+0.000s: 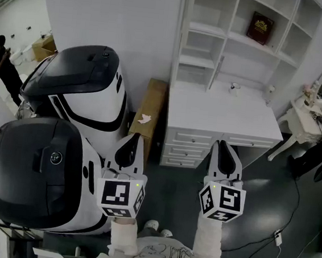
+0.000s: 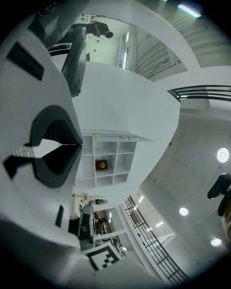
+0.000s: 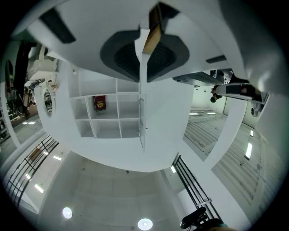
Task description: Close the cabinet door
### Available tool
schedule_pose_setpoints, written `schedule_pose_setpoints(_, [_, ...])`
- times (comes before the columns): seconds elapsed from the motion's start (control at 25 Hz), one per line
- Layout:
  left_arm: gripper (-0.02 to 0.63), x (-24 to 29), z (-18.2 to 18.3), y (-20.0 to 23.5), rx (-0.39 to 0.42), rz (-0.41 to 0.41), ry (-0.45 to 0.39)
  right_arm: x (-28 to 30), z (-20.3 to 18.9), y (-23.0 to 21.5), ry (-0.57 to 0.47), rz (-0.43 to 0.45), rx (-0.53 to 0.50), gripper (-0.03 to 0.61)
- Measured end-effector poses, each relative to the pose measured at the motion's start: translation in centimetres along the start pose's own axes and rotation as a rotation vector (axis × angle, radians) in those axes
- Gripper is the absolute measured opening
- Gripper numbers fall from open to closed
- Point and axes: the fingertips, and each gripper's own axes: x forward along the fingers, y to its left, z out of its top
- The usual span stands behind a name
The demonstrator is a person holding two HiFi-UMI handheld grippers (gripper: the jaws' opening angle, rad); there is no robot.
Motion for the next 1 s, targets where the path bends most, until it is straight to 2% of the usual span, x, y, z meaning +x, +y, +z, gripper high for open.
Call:
schedule_pose_setpoints(0.52, [0.005,1.2,0.1,1.6,-0.002,-0.004,-0.011,1.5,0.0,0.2,-0.006,-0.015,0.010,0.048])
schedule_pose_setpoints(1.0, [0.005,3.2,-1.9,3.2,-0.005,-0.038,0.026,3.5,-2.0,2.0,0.012,-0.018,0.035,0.049])
